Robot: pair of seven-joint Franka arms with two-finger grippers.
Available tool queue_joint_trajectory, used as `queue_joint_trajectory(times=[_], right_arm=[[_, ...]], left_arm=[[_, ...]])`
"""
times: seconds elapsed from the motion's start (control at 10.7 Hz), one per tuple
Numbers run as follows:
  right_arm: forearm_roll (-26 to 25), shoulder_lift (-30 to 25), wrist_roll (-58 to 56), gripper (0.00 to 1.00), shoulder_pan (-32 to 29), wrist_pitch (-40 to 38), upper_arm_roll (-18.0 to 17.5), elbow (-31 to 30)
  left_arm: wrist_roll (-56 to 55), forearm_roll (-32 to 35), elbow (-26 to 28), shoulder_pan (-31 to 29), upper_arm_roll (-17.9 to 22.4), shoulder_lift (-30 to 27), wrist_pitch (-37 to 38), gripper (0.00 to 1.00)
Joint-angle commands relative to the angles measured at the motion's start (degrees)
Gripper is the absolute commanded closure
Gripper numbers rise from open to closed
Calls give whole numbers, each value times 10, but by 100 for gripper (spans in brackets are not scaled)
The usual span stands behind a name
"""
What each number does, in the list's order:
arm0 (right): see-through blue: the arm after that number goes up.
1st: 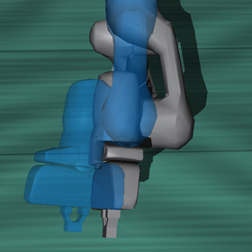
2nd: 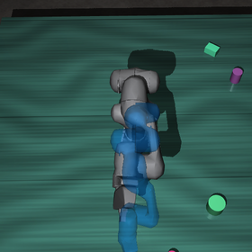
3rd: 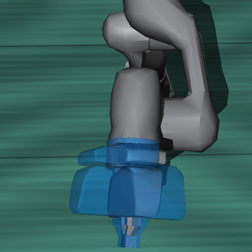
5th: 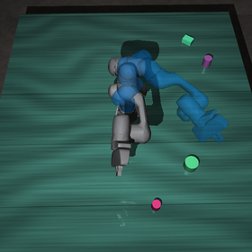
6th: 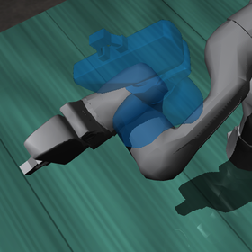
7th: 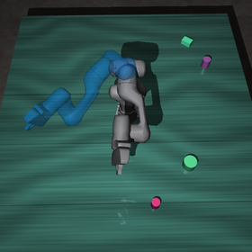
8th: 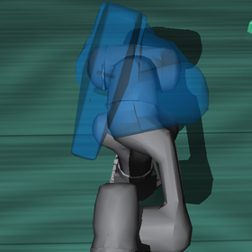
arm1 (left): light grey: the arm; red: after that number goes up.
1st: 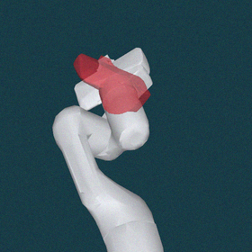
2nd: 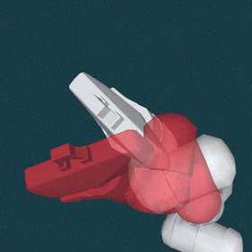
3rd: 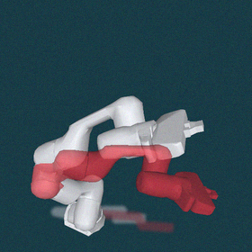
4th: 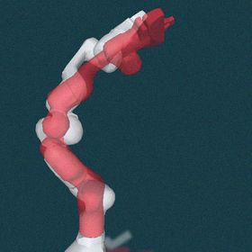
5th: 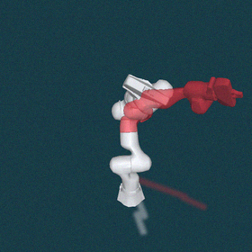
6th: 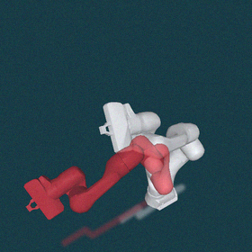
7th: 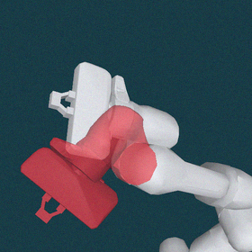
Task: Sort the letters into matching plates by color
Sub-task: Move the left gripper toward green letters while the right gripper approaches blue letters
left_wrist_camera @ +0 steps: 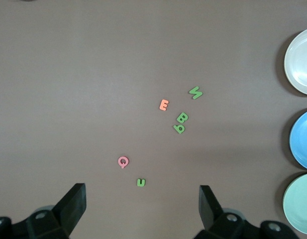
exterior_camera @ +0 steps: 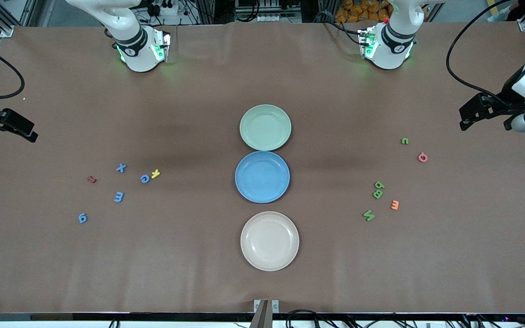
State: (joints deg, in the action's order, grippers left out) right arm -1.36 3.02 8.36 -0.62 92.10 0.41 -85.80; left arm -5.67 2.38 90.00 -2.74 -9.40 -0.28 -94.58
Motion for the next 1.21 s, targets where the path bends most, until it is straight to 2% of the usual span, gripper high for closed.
queue_joint_trajectory(times=[0.0, 0.47, 0.75, 1.03, 1.12], right_arm=[[-7, -1, 4, 0, 4, 3, 1, -2], [-7, -1, 6, 0, 4, 3, 1, -2], [-7, -1, 7, 0, 4, 3, 1, -2], [-7, 1, 7, 0, 4, 4, 1, -2], [-7, 8, 8, 0, 4, 4, 0, -2]], left_arm=[[15, -41, -1, -3, 1, -1, -2, 0], [6, -41, 4, 4, 0, 17, -4, 0], [22, -94, 13, -3, 1, 64, -25, 0], [24, -84, 64, 3, 1, 79, -86, 0], [23, -49, 82, 11, 0, 83, -108, 0]])
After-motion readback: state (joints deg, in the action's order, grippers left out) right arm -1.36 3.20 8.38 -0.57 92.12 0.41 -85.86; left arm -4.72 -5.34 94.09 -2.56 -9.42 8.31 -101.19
